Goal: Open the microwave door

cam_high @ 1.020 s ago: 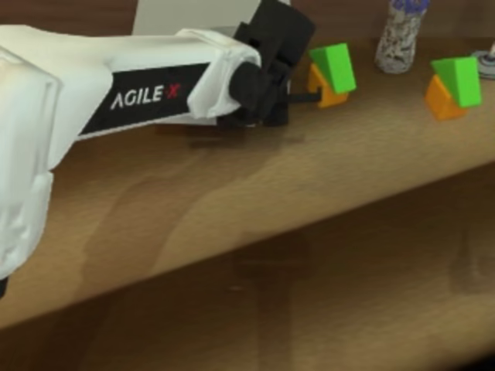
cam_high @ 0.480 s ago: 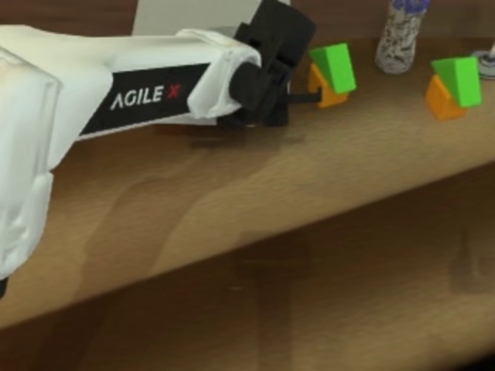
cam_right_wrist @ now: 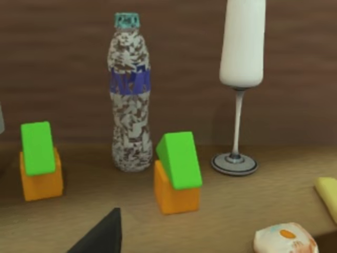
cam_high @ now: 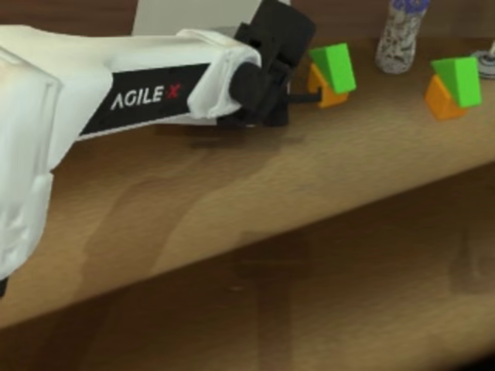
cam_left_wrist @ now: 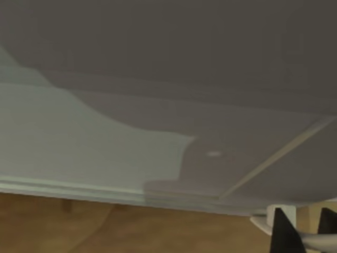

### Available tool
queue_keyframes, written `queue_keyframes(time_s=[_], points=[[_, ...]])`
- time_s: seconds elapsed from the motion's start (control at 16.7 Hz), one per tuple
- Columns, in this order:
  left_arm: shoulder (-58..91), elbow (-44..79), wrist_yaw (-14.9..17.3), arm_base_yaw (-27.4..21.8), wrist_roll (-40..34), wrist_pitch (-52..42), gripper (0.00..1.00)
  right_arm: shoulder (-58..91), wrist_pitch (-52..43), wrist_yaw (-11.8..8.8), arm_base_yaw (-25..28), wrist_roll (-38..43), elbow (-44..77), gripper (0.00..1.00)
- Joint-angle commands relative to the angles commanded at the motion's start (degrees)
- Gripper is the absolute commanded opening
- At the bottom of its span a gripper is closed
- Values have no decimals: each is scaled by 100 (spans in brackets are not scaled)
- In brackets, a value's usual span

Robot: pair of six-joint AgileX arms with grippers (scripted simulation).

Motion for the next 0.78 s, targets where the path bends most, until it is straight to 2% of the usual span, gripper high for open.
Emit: queue_keyframes(time_s=[0.78], points=[[-238, -400, 184, 26, 281, 265, 0, 0, 0, 0, 0, 0, 0, 100]])
